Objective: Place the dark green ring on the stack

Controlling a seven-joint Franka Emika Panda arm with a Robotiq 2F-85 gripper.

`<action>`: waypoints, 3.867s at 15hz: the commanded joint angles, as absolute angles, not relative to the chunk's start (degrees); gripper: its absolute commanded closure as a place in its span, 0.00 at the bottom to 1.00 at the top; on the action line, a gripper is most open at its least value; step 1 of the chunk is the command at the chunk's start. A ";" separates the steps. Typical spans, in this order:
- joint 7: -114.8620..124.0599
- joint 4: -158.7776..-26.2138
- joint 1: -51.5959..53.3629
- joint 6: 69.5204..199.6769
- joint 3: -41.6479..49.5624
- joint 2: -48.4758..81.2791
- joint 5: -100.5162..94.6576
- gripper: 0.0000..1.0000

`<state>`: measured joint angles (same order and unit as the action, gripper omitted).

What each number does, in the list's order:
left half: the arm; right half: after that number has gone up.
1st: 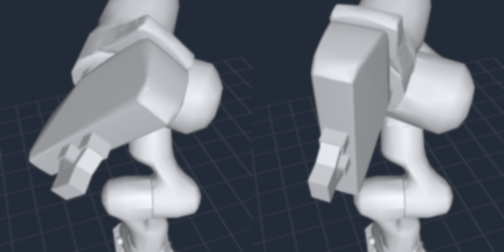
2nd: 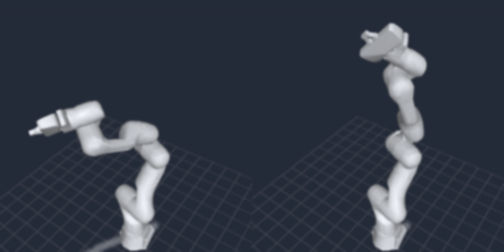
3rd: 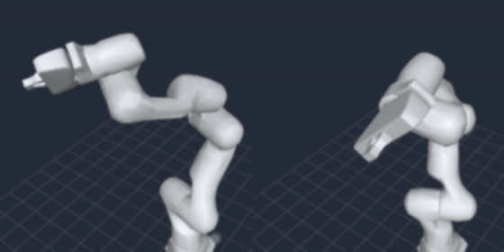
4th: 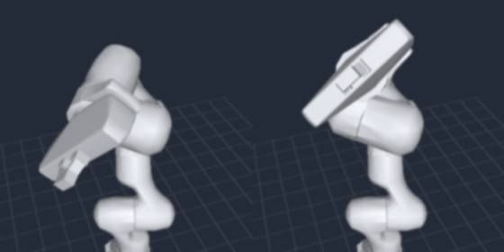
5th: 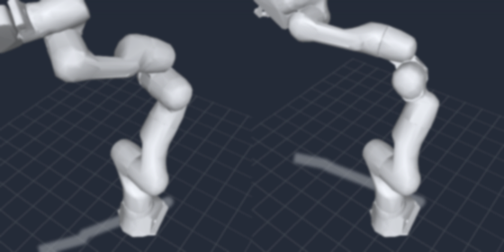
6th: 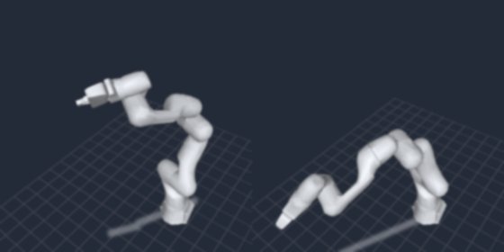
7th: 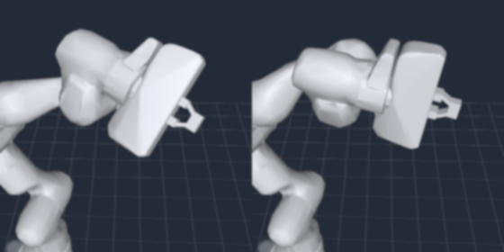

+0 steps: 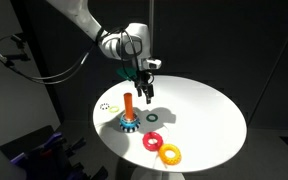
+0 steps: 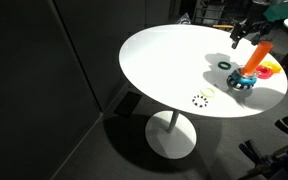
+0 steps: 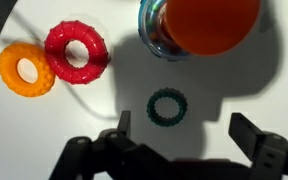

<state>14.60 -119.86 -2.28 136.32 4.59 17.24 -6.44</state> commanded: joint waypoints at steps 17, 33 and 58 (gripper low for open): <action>17.90 -112.98 1.95 145.61 9.38 31.60 -7.09 0.00; 18.82 -108.88 2.65 145.33 10.25 35.47 -6.86 0.00; 15.93 -107.04 0.15 144.30 9.05 38.71 -4.42 0.00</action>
